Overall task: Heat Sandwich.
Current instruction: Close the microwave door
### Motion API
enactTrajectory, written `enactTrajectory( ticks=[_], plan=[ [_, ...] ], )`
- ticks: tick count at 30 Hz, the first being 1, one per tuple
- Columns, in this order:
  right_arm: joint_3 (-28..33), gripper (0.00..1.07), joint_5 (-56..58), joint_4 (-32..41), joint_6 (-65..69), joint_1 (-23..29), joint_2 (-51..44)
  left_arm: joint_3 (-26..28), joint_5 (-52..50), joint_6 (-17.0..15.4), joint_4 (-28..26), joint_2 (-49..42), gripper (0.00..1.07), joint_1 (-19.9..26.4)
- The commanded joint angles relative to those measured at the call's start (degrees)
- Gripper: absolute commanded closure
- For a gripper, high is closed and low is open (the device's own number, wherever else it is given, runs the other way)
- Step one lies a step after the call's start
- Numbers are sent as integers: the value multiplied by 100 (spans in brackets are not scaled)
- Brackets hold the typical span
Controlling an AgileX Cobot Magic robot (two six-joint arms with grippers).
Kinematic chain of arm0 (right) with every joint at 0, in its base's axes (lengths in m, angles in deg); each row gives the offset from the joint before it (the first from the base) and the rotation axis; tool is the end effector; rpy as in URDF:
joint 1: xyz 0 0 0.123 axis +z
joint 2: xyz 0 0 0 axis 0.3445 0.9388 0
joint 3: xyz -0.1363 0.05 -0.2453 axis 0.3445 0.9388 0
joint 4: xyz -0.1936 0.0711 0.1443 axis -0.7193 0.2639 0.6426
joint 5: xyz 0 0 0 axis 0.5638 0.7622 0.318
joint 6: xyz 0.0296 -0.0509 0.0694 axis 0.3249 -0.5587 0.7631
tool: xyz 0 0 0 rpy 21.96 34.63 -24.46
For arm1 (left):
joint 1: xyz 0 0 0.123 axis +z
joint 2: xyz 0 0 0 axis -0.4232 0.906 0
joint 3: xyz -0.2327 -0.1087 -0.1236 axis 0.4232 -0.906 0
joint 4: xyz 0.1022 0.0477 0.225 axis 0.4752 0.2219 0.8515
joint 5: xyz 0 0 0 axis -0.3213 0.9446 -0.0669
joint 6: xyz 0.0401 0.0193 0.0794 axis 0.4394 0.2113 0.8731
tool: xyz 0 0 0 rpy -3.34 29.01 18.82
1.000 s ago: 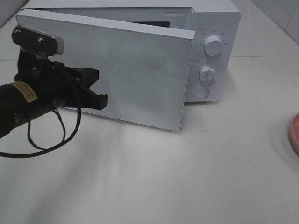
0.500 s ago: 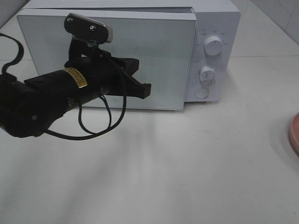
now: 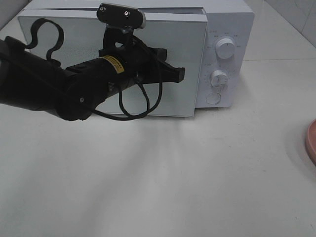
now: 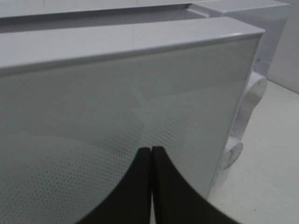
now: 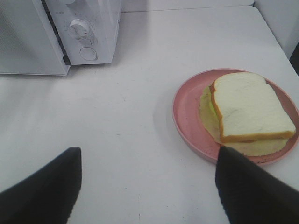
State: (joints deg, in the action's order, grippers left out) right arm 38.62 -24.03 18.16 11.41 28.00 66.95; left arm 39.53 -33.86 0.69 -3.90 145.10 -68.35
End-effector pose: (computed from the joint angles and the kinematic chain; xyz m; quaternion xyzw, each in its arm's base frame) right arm -0.0049 -0.0095 0.2820 0.0206 0.8430 0.0299 0.5366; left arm 0.3091 -0.2771 0.1843 0.2091 0.7446 -0.2258 0.5923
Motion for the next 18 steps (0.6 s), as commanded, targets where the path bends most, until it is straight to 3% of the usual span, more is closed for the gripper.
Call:
enactTrajectory(
  ticks=[1, 13, 18],
  plan=[
    [6, 31, 6, -29, -17, -40, -155, 321, 63, 6, -115, 149, 106, -29],
    [6, 31, 6, -29, -17, -40, -155, 928, 361, 69, -218, 504, 106, -23],
    [6, 31, 6, -29, -17, -40, -155, 1312, 550, 447, -338, 716, 106, -6]
  ],
)
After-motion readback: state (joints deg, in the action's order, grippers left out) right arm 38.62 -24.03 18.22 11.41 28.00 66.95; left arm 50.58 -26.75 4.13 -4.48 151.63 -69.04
